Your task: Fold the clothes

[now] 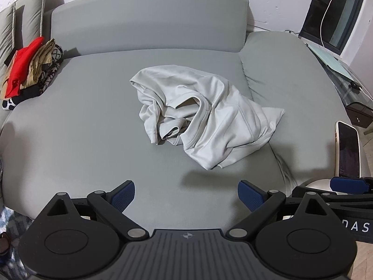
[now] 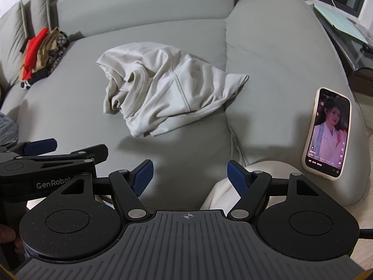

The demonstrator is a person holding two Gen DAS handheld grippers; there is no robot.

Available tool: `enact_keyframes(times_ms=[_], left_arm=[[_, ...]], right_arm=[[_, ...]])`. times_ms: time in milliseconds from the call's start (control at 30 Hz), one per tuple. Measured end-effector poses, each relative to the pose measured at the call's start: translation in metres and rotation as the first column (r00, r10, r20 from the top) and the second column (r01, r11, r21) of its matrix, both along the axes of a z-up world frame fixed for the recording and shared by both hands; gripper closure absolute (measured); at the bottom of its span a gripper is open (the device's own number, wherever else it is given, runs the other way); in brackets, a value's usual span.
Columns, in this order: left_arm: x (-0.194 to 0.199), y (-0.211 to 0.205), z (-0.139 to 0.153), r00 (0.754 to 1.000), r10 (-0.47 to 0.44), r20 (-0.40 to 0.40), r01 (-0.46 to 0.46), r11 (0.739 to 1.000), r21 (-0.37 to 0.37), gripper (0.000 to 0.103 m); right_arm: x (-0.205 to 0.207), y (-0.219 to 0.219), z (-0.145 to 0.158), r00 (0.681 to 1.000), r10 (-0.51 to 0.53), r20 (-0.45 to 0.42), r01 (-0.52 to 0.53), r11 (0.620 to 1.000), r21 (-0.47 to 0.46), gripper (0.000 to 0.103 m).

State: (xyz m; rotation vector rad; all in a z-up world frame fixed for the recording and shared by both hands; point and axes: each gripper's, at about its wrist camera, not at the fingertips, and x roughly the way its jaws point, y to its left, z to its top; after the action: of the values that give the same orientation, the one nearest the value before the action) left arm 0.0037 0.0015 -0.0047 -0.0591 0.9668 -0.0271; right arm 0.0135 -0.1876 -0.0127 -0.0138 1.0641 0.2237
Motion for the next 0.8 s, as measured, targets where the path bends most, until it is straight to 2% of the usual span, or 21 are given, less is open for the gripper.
enact_keyframes(times_ms=[800], left_arm=[[0.0017,0.0000,0.0001,1.000,-0.005,-0.001,0.005,1.000,-0.005,0.009]], right_arm=[[-0.0013,-0.0009,-0.0016,1.000,-0.007,-0.009,0.007,1.000,-0.004,0.027]])
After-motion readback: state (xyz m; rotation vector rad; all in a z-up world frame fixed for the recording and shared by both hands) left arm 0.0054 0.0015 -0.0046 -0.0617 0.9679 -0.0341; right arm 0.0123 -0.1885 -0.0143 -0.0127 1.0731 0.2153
